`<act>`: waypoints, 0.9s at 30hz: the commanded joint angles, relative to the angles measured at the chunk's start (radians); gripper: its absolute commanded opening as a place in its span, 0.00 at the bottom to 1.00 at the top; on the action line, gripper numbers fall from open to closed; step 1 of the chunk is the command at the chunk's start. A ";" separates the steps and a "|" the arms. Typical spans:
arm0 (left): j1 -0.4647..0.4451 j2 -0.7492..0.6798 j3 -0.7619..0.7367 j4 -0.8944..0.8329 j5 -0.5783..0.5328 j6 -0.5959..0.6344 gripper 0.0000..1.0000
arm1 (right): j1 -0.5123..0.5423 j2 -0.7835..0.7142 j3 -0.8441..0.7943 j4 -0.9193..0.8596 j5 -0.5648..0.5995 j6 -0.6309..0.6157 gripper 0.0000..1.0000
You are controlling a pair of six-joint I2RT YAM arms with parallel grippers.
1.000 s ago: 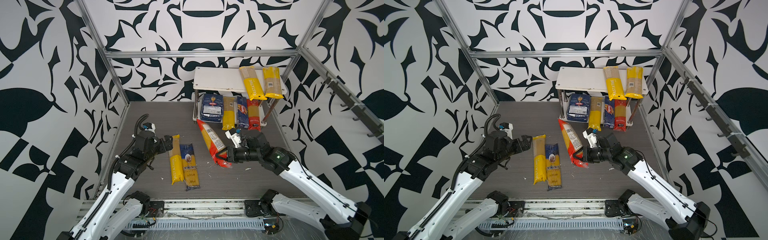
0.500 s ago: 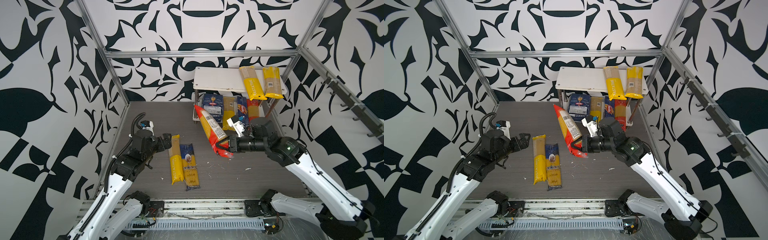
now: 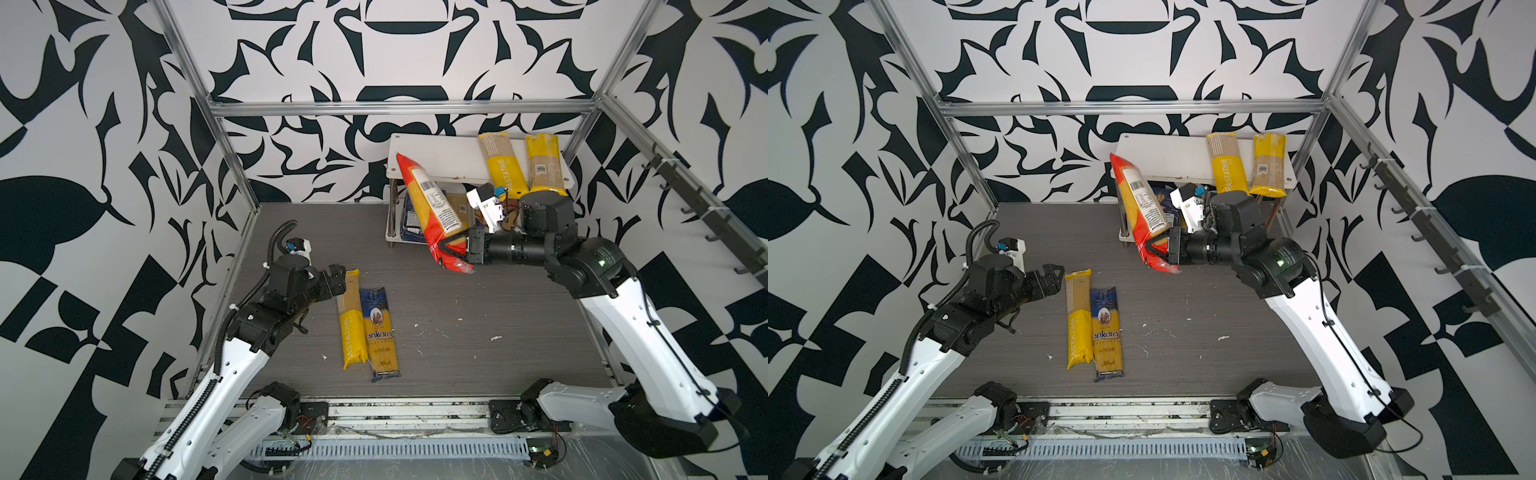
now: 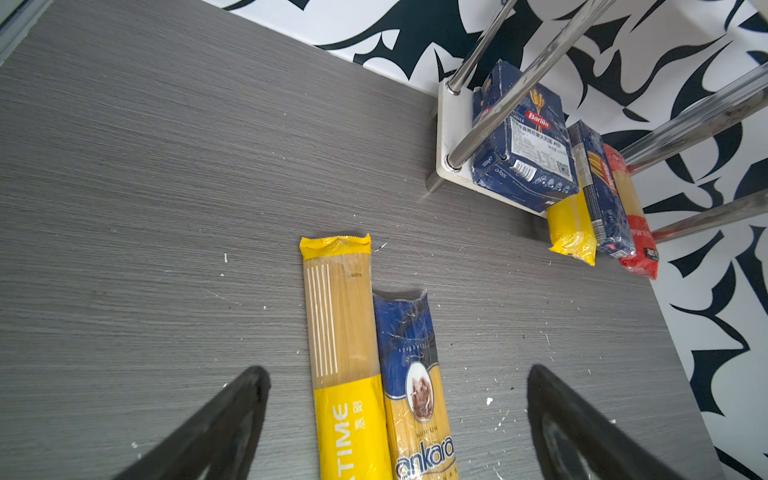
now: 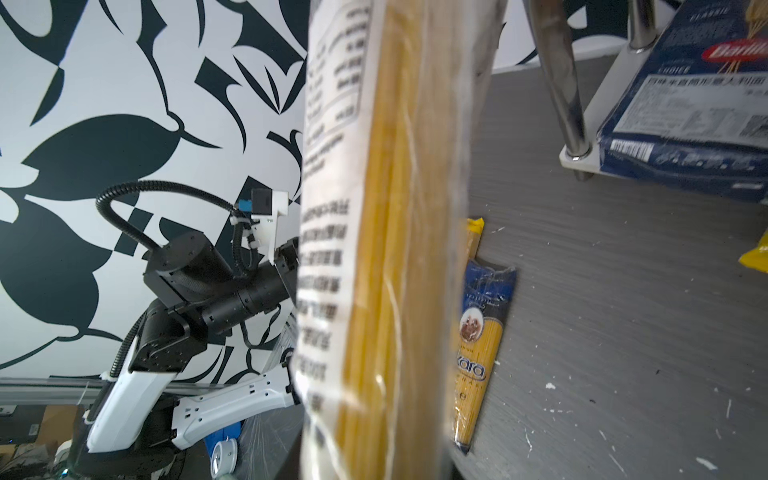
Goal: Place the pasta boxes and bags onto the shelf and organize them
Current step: 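Lift the red bag upright and carry it up toward the shelf's top tier, then lower the red-and-white bag onto the top tier beside the yellow bags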
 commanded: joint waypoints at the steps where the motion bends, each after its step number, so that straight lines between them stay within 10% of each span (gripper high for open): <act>1: -0.003 0.014 0.040 0.020 0.016 0.021 0.99 | -0.061 0.024 0.117 0.154 -0.047 -0.069 0.01; 14: -0.002 0.090 0.073 0.053 0.027 0.058 0.99 | -0.333 0.242 0.303 0.241 -0.191 -0.012 0.01; 27: -0.002 0.136 0.077 0.073 0.019 0.098 0.99 | -0.356 0.603 0.855 -0.135 0.043 -0.259 0.01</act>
